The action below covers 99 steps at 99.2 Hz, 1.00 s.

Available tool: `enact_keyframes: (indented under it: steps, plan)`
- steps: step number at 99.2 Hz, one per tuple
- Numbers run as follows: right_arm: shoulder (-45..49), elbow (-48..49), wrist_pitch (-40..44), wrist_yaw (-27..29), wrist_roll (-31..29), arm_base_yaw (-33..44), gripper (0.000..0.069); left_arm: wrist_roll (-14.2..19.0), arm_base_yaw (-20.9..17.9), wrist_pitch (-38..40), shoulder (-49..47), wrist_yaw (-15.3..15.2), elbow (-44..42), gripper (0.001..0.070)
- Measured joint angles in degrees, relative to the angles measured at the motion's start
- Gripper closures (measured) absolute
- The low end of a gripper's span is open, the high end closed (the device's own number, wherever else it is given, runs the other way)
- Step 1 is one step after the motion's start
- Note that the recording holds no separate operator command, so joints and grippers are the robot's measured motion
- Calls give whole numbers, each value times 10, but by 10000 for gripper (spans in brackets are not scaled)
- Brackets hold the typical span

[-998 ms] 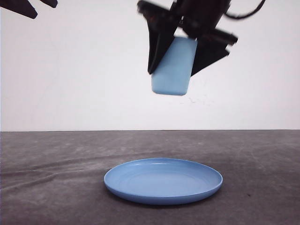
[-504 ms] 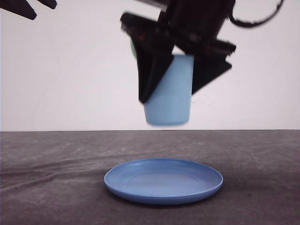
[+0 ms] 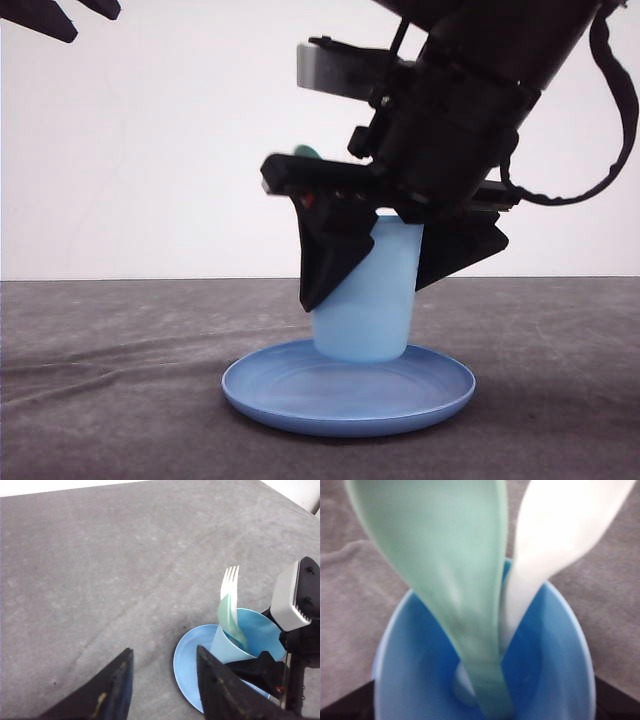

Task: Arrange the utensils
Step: 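Lower the cup onto the plate center with the right gripper, then open the right gripper and raise it away from the cup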

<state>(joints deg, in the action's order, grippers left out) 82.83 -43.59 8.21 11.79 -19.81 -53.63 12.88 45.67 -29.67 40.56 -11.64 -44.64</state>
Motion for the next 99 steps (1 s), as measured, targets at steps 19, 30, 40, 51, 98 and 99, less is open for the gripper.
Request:
enact_keyframes:
  steps: [19, 30, 40, 51, 98, 99]
  plan:
    - [30, 0, -14, 1, -1, -4, 281, 0, 0, -1, 0, 0, 0, 481]
    - [39, 0, -16, 8, -2, -8, 281, 0, 0, -1, 0, 0, 0, 481]
    - [40, 0, -16, 15, -2, -10, 281, 0, 0, -4, 0, 0, 0, 481]
    - [40, 0, -16, 15, -2, -11, 273, 0, 0, -10, 0, 0, 0, 481]
    - [-21, 0, 47, -21, -12, -11, 113, 0, 0, -14, 0, 0, 0, 481]
    - [-26, 0, 50, -23, -13, -11, 113, 0, 0, -14, 0, 0, 0, 481]
